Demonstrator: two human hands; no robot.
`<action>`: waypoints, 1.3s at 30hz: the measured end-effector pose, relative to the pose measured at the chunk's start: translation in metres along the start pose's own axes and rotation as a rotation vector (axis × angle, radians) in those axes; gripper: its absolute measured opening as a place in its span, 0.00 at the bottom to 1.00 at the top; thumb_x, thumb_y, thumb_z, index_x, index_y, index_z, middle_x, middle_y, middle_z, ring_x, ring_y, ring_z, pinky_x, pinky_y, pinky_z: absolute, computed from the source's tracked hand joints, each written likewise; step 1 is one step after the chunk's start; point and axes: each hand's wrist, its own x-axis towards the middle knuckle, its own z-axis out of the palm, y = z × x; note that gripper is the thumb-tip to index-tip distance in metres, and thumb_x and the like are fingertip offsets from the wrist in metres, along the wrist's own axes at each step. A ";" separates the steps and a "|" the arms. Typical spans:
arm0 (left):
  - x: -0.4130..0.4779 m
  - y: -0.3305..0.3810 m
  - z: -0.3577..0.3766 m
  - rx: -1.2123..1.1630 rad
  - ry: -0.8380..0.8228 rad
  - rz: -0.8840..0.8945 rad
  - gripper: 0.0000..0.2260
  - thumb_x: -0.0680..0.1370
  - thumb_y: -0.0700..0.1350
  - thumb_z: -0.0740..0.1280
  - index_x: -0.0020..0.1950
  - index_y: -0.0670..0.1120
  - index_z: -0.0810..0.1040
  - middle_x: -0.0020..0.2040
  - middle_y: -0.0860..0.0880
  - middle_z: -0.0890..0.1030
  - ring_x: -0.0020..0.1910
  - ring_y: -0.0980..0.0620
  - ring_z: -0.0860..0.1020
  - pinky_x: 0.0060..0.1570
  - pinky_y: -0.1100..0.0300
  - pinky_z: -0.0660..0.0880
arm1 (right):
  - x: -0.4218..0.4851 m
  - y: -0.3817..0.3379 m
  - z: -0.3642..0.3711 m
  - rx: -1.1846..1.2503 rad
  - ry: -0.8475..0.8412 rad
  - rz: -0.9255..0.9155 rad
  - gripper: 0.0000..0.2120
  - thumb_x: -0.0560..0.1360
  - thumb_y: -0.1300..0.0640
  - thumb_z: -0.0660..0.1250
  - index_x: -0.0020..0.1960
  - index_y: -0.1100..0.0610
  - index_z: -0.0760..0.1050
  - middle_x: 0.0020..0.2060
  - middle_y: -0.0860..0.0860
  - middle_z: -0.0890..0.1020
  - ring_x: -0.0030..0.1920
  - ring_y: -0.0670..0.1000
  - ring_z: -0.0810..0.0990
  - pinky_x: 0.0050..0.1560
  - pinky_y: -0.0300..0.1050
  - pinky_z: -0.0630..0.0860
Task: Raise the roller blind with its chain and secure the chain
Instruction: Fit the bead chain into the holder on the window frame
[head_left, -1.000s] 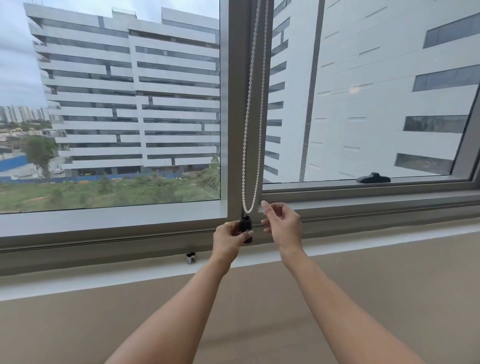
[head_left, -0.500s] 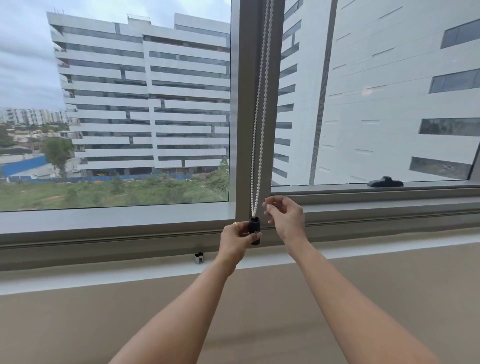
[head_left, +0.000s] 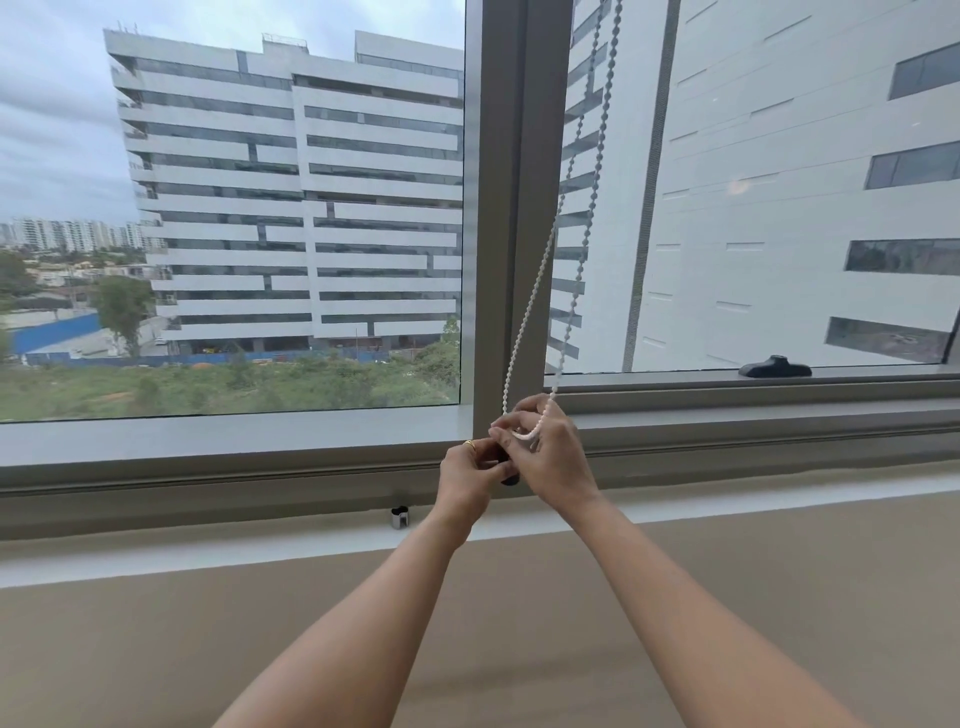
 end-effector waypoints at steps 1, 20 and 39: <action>0.000 0.000 0.000 -0.009 -0.008 0.007 0.06 0.72 0.33 0.68 0.45 0.42 0.81 0.39 0.43 0.81 0.37 0.48 0.79 0.48 0.56 0.78 | 0.000 0.001 0.000 -0.002 0.006 0.009 0.06 0.71 0.59 0.70 0.45 0.60 0.82 0.43 0.49 0.74 0.44 0.49 0.76 0.46 0.31 0.69; 0.003 -0.004 -0.002 0.036 0.069 0.023 0.11 0.70 0.30 0.69 0.50 0.41 0.81 0.39 0.44 0.82 0.34 0.52 0.79 0.38 0.68 0.78 | -0.016 0.012 0.000 -0.053 0.008 0.022 0.11 0.72 0.60 0.68 0.55 0.60 0.78 0.52 0.53 0.82 0.56 0.51 0.74 0.57 0.37 0.67; 0.000 0.002 -0.006 0.066 0.018 0.192 0.32 0.70 0.29 0.68 0.65 0.59 0.68 0.44 0.42 0.81 0.42 0.48 0.81 0.45 0.56 0.81 | -0.015 0.011 0.001 0.117 0.006 0.028 0.08 0.73 0.61 0.68 0.51 0.61 0.80 0.49 0.53 0.82 0.47 0.49 0.81 0.51 0.39 0.77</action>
